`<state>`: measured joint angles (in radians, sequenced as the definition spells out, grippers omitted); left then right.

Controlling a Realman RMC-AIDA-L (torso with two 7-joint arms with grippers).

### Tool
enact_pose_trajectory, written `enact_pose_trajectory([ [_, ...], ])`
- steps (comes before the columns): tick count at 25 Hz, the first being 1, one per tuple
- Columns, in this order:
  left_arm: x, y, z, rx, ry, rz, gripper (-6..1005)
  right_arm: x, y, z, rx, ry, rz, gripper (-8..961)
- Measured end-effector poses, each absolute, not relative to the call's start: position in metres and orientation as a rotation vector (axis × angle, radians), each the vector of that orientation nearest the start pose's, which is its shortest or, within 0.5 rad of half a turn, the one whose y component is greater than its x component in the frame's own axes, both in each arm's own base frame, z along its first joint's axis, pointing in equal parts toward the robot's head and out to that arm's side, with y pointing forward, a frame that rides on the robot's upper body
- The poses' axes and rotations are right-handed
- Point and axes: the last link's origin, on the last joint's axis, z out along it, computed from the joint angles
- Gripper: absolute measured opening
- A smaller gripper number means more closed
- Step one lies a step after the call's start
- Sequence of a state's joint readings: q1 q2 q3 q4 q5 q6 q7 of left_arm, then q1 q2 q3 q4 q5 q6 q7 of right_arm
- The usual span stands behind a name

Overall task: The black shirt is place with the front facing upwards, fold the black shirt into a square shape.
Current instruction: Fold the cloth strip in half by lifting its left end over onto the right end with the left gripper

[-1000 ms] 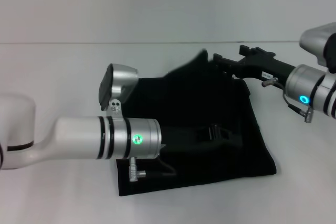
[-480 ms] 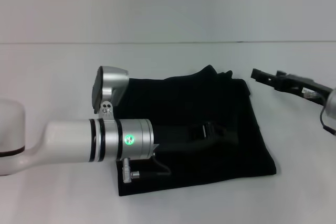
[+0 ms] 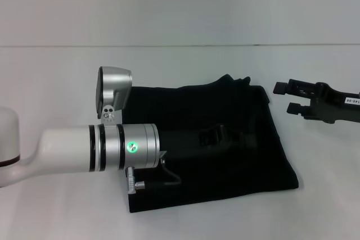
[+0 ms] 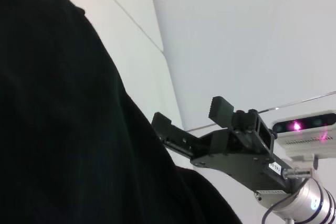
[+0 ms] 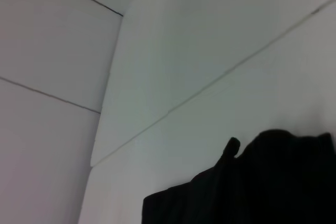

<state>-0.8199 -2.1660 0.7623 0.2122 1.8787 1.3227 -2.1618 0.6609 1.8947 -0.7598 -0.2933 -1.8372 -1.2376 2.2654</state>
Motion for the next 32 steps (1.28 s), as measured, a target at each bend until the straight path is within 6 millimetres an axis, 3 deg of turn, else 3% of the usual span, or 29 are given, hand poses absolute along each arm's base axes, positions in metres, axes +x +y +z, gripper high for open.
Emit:
enact_pose_trajectory([
  [8, -0.177, 0.342, -0.109, -2.475, -2.024, -0.912, 76, 0.289, 0.382, 0.004, -1.986, 2.060, 0.738, 867],
  [15, -0.176, 0.341, -0.108, -2.488, -2.021, -0.921, 79, 0.277, 0.379, -0.018, -1.978, 2.119, 0.772, 864],
  [23, -0.177, 0.338, -0.107, -2.511, -2.012, -0.927, 83, 0.256, 0.389, -0.035, -1.982, 2.103, 0.818, 861],
  [32, -0.183, 0.335, -0.103, -2.508, -2.009, -0.932, 87, 0.249, 0.397, -0.045, -1.969, 2.051, 0.797, 858],
])
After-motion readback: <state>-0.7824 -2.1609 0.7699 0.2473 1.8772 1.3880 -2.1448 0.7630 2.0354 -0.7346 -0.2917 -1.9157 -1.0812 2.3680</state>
